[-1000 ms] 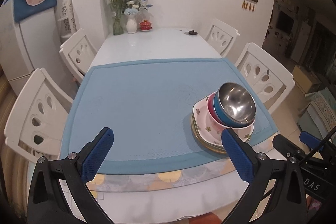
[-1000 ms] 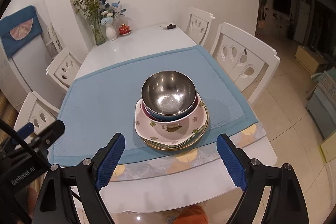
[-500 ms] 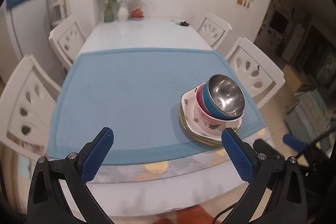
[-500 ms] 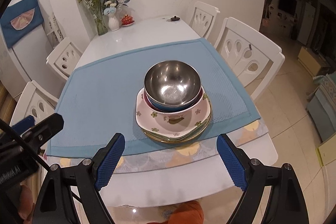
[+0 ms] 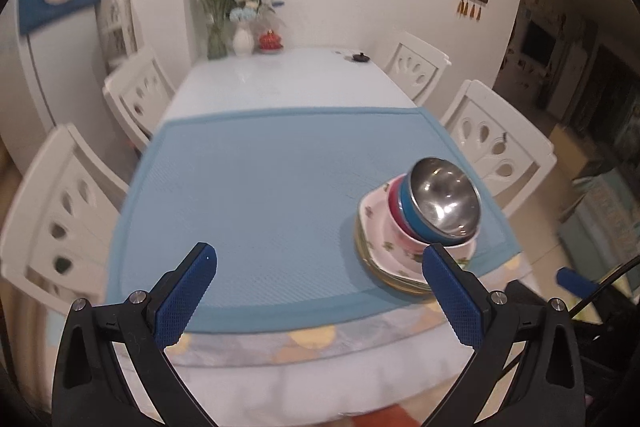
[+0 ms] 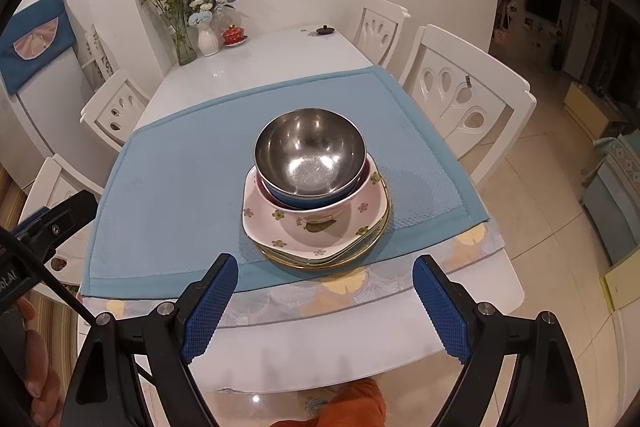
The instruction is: Organize plates and bowls
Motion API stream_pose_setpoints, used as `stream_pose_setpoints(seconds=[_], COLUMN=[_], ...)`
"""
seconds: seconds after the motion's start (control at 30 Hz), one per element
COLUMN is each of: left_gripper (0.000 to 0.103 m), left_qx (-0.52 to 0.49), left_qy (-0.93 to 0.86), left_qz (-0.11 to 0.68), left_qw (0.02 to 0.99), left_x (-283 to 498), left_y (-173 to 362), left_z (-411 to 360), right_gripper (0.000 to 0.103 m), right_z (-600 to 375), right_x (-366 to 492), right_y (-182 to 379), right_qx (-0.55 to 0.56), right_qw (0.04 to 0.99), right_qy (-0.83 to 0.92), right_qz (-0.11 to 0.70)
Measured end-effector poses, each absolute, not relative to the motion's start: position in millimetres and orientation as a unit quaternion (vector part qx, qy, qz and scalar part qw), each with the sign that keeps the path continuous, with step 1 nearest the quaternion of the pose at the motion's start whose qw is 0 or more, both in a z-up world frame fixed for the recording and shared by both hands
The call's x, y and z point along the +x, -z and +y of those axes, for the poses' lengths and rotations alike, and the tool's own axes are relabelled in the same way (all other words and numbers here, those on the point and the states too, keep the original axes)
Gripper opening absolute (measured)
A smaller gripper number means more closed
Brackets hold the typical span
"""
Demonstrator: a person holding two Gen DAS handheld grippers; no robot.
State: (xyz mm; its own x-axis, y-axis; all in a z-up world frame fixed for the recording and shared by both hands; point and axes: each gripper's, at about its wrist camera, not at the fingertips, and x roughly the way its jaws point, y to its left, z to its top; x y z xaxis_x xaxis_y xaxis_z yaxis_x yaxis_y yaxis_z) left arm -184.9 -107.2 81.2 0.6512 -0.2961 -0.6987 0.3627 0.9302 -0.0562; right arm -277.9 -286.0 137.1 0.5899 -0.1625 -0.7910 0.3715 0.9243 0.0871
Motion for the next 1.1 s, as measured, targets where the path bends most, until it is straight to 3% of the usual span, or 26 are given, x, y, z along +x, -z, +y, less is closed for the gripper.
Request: stream_pose_setpoints(seconds=[0.6,1.1], left_gripper=[0.103,0.103], left_qx=[0.075,0.031], left_qy=[0.163,0.174], left_qz=[0.329,0.362], left_qw=[0.927,0.915], left_x=[-190.9,-184.7], left_y=[-90.2,-78.4], left_z=[-110.3,-101.2], right_gripper=[0.088,0.088], right_z=[-292.5,-285.1], right_x=[-266.9,-268.3], right_y=[-136.3,-135.4], right_qx=[0.123,0.125], right_qw=[0.882,0.881], right_qy=[0.146,0.143], right_qz=[0.432,0.434])
